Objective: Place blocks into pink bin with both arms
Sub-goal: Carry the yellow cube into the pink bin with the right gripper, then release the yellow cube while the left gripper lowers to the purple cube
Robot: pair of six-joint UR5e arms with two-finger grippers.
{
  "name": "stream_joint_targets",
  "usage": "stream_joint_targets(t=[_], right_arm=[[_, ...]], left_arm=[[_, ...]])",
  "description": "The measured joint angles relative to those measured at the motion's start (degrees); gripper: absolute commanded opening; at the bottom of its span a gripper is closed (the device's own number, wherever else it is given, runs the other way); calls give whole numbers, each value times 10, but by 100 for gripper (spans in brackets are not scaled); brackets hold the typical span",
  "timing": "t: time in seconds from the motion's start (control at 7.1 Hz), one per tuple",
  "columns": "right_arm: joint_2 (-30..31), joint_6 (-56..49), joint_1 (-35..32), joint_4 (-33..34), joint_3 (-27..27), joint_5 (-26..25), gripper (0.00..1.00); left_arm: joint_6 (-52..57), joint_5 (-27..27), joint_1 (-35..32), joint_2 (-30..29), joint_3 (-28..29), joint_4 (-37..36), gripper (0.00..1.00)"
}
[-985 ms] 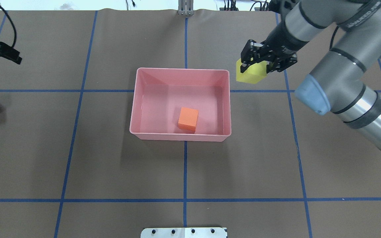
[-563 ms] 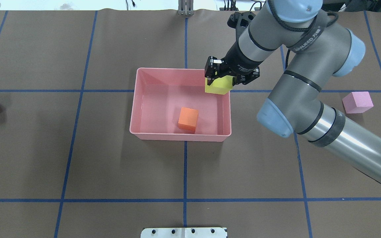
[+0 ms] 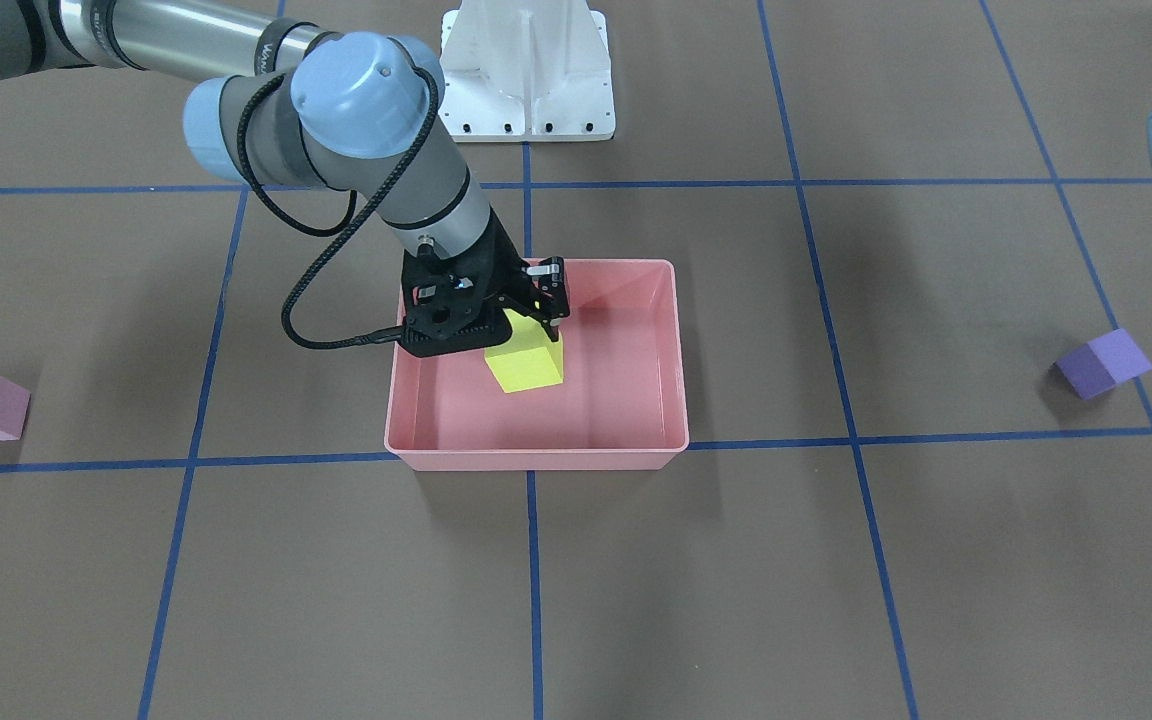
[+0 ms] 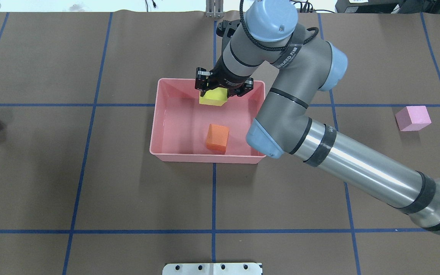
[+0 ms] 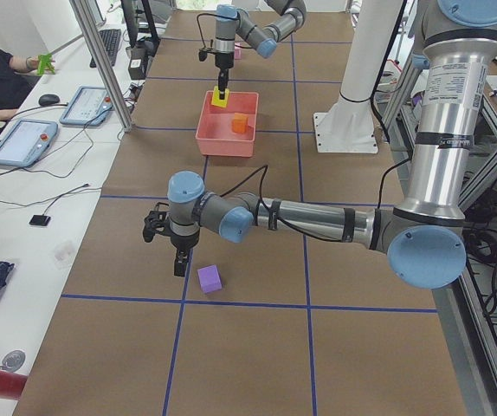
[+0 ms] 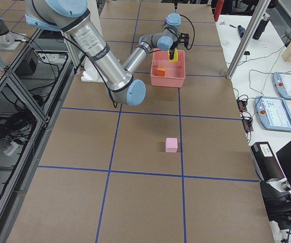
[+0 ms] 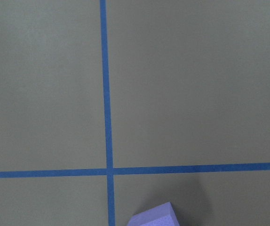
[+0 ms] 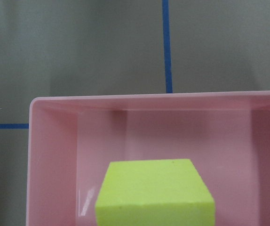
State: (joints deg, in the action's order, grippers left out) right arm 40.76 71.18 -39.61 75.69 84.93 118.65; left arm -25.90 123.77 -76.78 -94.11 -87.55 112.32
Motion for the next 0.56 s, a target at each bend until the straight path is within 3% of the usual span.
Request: stream_joint_targets(t=[0.14, 0.56], right_arm=[[-18, 5, 6, -8, -22, -7, 99], [-35, 34, 16, -21, -36, -20, 100]], left_arm=[[-33, 0, 1, 11, 11, 33, 100], [-179, -12, 25, 33, 32, 137, 100]])
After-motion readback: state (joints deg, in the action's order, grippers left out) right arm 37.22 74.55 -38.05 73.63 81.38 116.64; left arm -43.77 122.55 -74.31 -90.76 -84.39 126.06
